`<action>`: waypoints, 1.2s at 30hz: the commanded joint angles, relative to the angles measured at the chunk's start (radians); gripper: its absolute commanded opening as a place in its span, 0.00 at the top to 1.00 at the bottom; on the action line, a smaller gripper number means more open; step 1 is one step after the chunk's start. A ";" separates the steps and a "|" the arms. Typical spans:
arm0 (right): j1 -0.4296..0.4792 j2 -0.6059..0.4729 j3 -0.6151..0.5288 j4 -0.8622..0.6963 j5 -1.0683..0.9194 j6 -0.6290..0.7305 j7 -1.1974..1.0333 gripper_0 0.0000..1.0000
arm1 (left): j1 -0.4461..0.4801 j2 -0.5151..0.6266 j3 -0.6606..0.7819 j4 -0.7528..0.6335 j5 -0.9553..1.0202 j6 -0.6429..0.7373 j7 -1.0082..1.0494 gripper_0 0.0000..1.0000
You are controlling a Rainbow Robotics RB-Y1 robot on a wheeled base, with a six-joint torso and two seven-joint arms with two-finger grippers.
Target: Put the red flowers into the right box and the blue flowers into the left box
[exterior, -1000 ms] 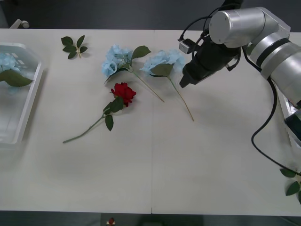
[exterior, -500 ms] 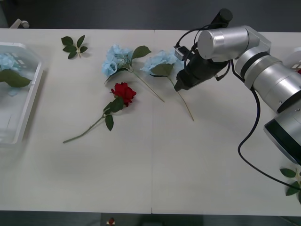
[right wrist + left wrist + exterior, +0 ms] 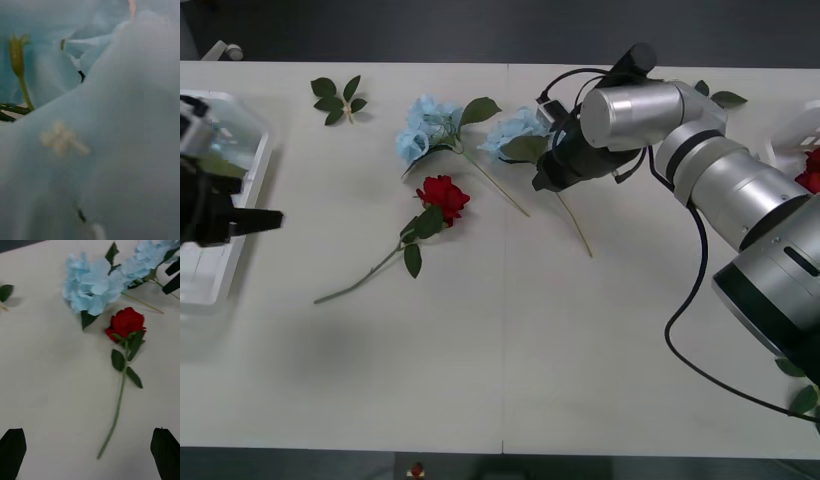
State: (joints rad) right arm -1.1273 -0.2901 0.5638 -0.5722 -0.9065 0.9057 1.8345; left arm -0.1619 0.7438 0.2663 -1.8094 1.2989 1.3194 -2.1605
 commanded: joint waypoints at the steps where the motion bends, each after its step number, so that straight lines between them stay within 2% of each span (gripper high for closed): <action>1: -0.031 0.008 -0.019 -0.011 0.009 -0.004 0.065 0.15 | -0.087 0.025 -0.228 -0.019 -0.087 -0.146 0.097 0.03; 5: -0.031 0.014 -0.019 -0.011 0.015 -0.004 0.072 0.15 | -0.131 -0.020 -0.437 0.025 -0.236 -0.299 0.175 0.03; 9: -0.031 0.019 -0.019 -0.011 0.017 -0.013 0.078 0.20 | -0.166 -0.083 -0.510 0.091 -0.320 -0.351 0.180 0.03; 18: -0.031 0.043 -0.019 0.031 0.014 -0.068 0.098 0.24 | -0.222 -0.210 -0.522 0.209 -0.474 -0.358 0.182 0.03; 22: -0.031 0.055 -0.016 0.060 0.012 -0.090 0.112 0.26 | -0.225 -0.222 -0.522 0.216 -0.530 -0.365 0.191 0.16; 26: -0.031 0.059 -0.010 0.066 0.014 -0.093 0.120 0.32 | -0.225 -0.225 -0.522 0.225 -0.576 -0.365 0.198 0.18; 30: -0.031 0.059 -0.005 0.067 0.014 -0.093 0.126 0.59 | -0.225 -0.241 -0.522 0.259 -0.584 -0.371 0.198 0.19; 32: -0.031 0.060 -0.005 0.066 0.014 -0.094 0.129 0.72 | -0.225 -0.244 -0.522 0.269 -0.587 -0.373 0.197 0.24; 33: -0.031 0.060 -0.005 0.066 0.014 -0.094 0.130 0.83 | -0.225 -0.244 -0.524 0.269 -0.590 -0.373 0.197 0.32; 36: -0.031 0.062 -0.005 0.066 0.014 -0.094 0.132 0.97 | -0.225 -0.245 -0.524 0.269 -0.592 -0.373 0.195 0.58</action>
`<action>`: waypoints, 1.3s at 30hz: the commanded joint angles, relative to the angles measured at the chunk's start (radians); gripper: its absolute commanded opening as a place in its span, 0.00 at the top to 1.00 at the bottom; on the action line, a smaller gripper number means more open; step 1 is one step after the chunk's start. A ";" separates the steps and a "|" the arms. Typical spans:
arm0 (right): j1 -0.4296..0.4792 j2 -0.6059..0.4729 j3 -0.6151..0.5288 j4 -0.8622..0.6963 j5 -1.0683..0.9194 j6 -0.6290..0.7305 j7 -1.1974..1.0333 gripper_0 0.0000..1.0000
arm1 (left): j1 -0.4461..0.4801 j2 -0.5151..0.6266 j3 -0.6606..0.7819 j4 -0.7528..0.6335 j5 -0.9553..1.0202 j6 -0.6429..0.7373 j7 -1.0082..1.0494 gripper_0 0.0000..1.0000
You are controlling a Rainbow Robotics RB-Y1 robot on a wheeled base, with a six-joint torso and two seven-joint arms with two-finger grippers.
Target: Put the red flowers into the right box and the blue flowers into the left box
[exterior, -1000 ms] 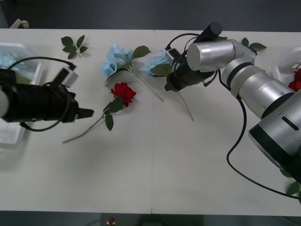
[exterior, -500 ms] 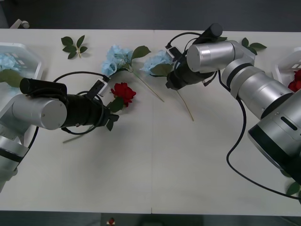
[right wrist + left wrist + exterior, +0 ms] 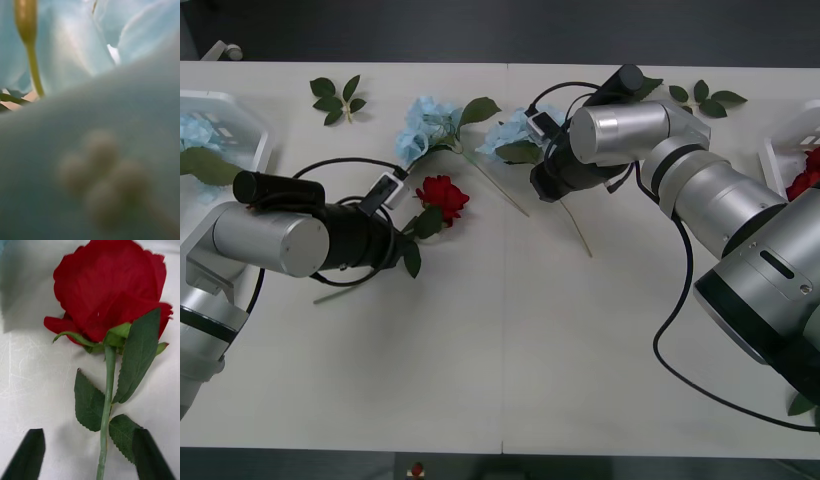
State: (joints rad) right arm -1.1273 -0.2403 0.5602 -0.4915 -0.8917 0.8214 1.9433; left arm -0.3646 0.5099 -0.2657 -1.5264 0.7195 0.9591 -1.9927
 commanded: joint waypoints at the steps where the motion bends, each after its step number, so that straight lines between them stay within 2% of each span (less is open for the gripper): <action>1: -0.031 0.010 -0.002 -0.013 -0.001 -0.011 0.023 1.00 | -0.022 -0.011 0.008 -0.014 -0.012 -0.013 0.028 0.67; 3: -0.031 0.012 -0.002 -0.013 -0.001 -0.010 0.023 1.00 | -0.022 -0.011 0.002 -0.014 -0.014 -0.013 0.028 0.82; 6: -0.031 0.012 -0.002 -0.015 -0.004 -0.010 0.025 1.00 | -0.022 -0.011 -0.004 -0.014 -0.022 -0.013 0.029 0.87; 7: -0.031 0.012 -0.002 -0.013 -0.010 -0.010 0.026 1.00 | -0.023 -0.011 -0.007 -0.014 -0.026 -0.014 0.029 0.91; 8: -0.031 0.010 -0.002 -0.013 -0.026 -0.010 0.026 1.00 | -0.022 -0.011 -0.010 -0.014 -0.031 -0.014 0.029 1.00; 12: -0.039 -0.031 -0.019 -0.018 -0.150 0.007 0.060 1.00 | -0.022 -0.011 -0.018 -0.014 -0.043 -0.014 0.029 1.00; 18: -0.057 -0.160 -0.109 -0.068 -0.426 0.173 0.278 1.00 | -0.020 -0.010 -0.009 -0.015 -0.023 -0.014 0.028 1.00; 19: -0.054 -0.200 -0.111 -0.096 -0.507 0.213 0.325 1.00 | -0.022 -0.007 0.003 -0.017 -0.009 -0.014 0.026 0.91; 20: -0.052 -0.217 -0.111 -0.107 -0.535 0.228 0.341 1.00 | -0.022 -0.002 0.010 -0.020 0.000 -0.014 0.025 0.88; 21: -0.046 -0.247 -0.111 -0.134 -0.592 0.251 0.375 1.00 | -0.022 0.009 0.020 -0.029 0.017 -0.014 0.020 0.89; 22: -0.039 -0.270 -0.111 -0.157 -0.632 0.263 0.399 1.00 | -0.020 0.018 0.033 -0.041 0.034 -0.011 0.018 1.00; 23: -0.031 -0.290 -0.111 -0.180 -0.668 0.271 0.421 1.00 | -0.020 0.027 0.046 -0.052 0.055 0.000 0.017 1.00; 29: 0.075 -0.393 -0.112 -0.377 -0.934 0.280 0.523 1.00 | -0.020 0.055 0.226 -0.141 0.259 0.224 -0.002 1.00; 33: 0.158 -0.427 -0.112 -0.493 -1.067 0.271 0.589 1.00 | -0.020 0.055 0.290 -0.150 0.313 0.305 -0.017 1.00; 34: 0.175 -0.428 -0.112 -0.515 -1.093 0.263 0.606 1.00 | -0.017 0.053 0.295 -0.150 0.325 0.310 -0.018 0.97; 35: 0.190 -0.428 -0.112 -0.535 -1.116 0.255 0.621 1.00 | -0.014 0.053 0.299 -0.150 0.336 0.308 -0.023 0.79; 36: 0.207 -0.428 -0.114 -0.559 -1.144 0.245 0.641 1.00 | -0.010 0.053 0.303 -0.150 0.353 0.303 -0.028 0.48; 37: 0.213 -0.427 -0.114 -0.568 -1.156 0.240 0.651 1.00 | -0.008 0.055 0.303 -0.150 0.362 0.300 -0.029 0.35; 38: 0.225 -0.418 -0.117 -0.582 -1.187 0.229 0.666 1.00 | -0.004 0.053 0.303 -0.150 0.391 0.290 -0.035 0.18; 39: 0.235 -0.404 -0.128 -0.587 -1.216 0.228 0.680 1.00 | 0.003 0.055 0.303 -0.150 0.422 0.279 -0.038 0.06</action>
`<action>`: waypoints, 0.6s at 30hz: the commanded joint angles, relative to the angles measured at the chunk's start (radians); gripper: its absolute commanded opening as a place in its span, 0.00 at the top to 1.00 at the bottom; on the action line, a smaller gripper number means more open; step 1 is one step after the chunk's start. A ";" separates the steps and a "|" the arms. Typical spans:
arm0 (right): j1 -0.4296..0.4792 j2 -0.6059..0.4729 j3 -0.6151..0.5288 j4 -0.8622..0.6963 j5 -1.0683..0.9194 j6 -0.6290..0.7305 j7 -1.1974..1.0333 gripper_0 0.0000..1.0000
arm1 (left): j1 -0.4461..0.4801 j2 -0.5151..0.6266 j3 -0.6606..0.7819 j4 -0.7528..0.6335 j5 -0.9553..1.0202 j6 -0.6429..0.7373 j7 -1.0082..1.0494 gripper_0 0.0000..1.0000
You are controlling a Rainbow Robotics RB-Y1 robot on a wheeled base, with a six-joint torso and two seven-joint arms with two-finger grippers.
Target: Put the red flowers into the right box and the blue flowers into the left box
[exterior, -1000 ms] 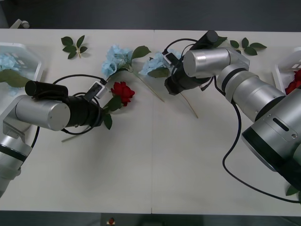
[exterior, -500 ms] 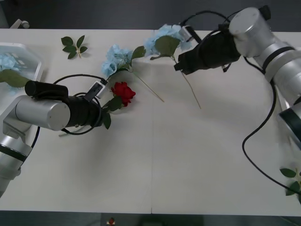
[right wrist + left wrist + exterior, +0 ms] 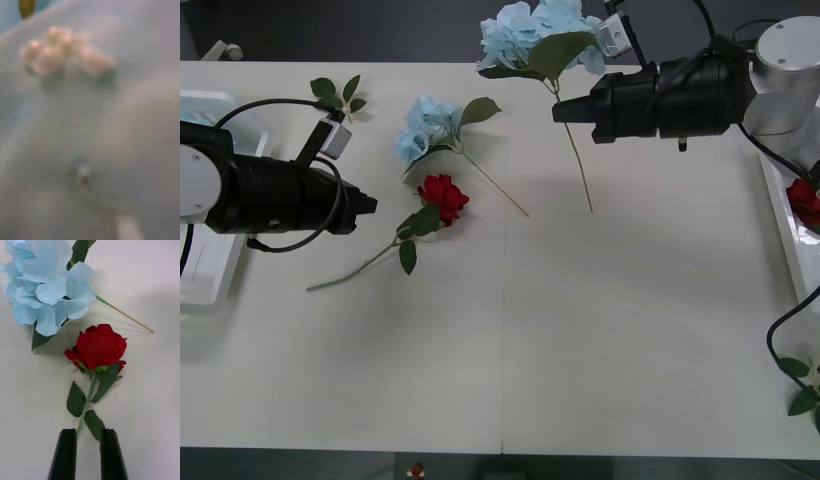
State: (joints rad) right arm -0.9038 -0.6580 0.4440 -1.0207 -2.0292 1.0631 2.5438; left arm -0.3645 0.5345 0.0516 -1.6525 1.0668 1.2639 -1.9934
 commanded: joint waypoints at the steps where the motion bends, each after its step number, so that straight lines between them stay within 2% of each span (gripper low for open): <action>1: 0.011 0.014 -0.011 -0.058 -0.079 -0.014 0.079 1.00 | 0.002 0.030 -0.015 -0.024 0.074 -0.026 -0.038 0.06; 2: 0.019 0.037 -0.024 -0.058 -0.102 -0.014 0.088 1.00 | 0.012 0.028 -0.015 -0.024 0.121 -0.044 -0.042 0.00; 8: 0.022 0.158 -0.090 -0.058 -0.068 -0.018 0.085 1.00 | 0.078 -0.014 -0.015 -0.023 0.407 -0.107 -0.137 0.00; 18: 0.022 0.291 -0.126 -0.058 -0.066 -0.023 0.088 1.00 | 0.148 -0.149 -0.012 -0.021 0.641 -0.118 -0.403 0.00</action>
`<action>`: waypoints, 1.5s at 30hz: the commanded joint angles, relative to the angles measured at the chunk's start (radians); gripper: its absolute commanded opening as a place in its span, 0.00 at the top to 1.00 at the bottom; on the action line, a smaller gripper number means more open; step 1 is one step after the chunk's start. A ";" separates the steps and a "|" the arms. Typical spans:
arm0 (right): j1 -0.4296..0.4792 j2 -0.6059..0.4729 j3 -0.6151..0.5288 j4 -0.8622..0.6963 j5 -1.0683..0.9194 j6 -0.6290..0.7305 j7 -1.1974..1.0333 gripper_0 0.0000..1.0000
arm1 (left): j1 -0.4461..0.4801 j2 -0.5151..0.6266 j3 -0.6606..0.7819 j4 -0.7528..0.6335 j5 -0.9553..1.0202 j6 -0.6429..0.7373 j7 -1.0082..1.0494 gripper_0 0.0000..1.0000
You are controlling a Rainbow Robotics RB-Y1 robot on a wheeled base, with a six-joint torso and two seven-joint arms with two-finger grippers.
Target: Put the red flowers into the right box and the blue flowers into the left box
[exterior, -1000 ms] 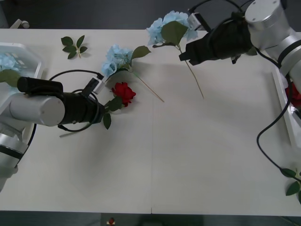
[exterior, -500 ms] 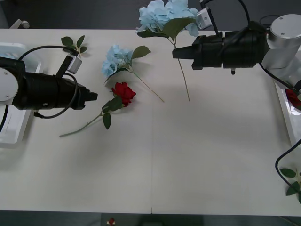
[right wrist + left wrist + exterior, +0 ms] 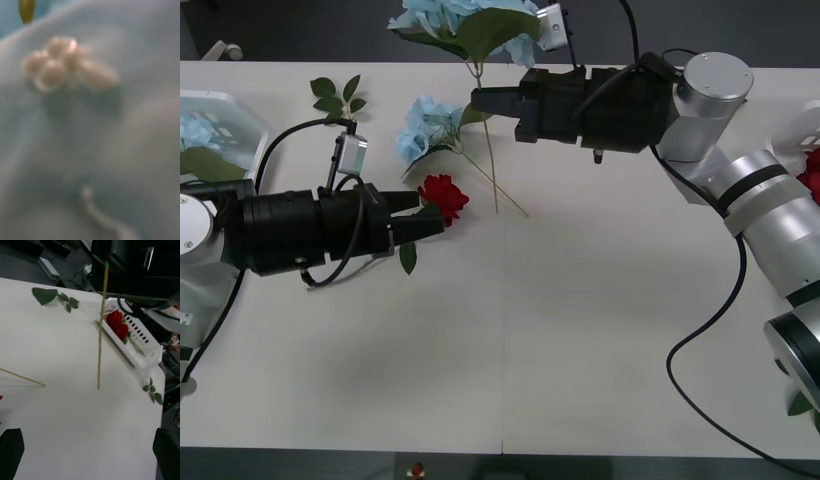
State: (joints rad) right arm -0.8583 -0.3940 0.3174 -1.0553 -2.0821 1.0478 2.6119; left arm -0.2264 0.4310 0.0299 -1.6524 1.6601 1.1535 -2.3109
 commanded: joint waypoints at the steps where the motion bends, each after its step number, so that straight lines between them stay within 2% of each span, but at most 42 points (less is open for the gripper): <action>1: -0.024 0.038 -0.001 -0.023 -0.012 -0.008 0.020 1.00 | 0.015 -0.064 0.013 -0.020 0.058 -0.008 -0.113 0.00; 8: -0.030 0.090 -0.001 -0.023 -0.018 -0.026 0.019 1.00 | 0.013 -0.166 0.028 -0.020 0.061 -0.040 -0.220 0.00; 14: -0.031 0.106 0.000 -0.023 -0.024 -0.051 0.020 1.00 | 0.002 -0.189 0.001 -0.020 0.055 -0.103 -0.239 0.00; 16: -0.031 0.106 -0.001 -0.023 -0.024 -0.051 0.020 1.00 | -0.005 -0.195 -0.005 -0.020 0.033 -0.114 -0.239 0.12; 17: -0.031 0.106 0.000 -0.025 -0.026 -0.051 0.020 1.00 | -0.011 -0.201 -0.005 -0.020 0.013 -0.121 -0.239 0.24; 18: -0.031 0.106 0.000 -0.025 -0.026 -0.049 0.020 1.00 | -0.013 -0.202 -0.005 -0.020 0.007 -0.124 -0.239 0.32; 20: -0.031 0.106 0.000 -0.025 -0.026 -0.049 0.020 1.00 | -0.022 -0.207 -0.005 -0.020 -0.017 -0.135 -0.235 0.54; 22: -0.031 0.106 0.000 -0.026 -0.030 -0.051 0.020 1.00 | -0.028 -0.210 -0.005 -0.018 -0.039 -0.144 -0.232 0.68; 25: -0.031 0.106 0.000 -0.028 -0.036 -0.051 0.020 1.00 | -0.039 -0.216 -0.007 -0.017 -0.066 -0.155 -0.226 0.77; 27: -0.031 0.106 0.000 -0.028 -0.038 -0.051 0.020 1.00 | -0.051 -0.225 -0.007 -0.006 -0.080 -0.156 -0.225 0.78; 28: -0.031 0.106 0.000 -0.028 -0.039 -0.049 0.020 1.00 | -0.062 -0.232 -0.007 0.009 -0.082 -0.155 -0.225 0.92; 29: -0.031 0.106 0.000 -0.028 -0.039 -0.049 0.020 1.00 | -0.070 -0.236 -0.008 0.020 -0.082 -0.155 -0.225 1.00; 33: -0.031 0.106 0.000 -0.029 -0.041 -0.051 0.020 1.00 | -0.097 -0.241 -0.008 0.062 -0.082 -0.158 -0.231 1.00; 45: -0.031 0.106 0.000 -0.032 -0.050 -0.051 0.017 1.00 | -0.091 -0.202 -0.008 0.065 -0.059 -0.155 -0.223 1.00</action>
State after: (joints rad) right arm -0.8583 -0.2980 0.3176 -1.0553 -2.1170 0.9955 2.6119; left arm -0.3073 0.2019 0.0219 -1.5660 1.5793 1.0050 -2.5172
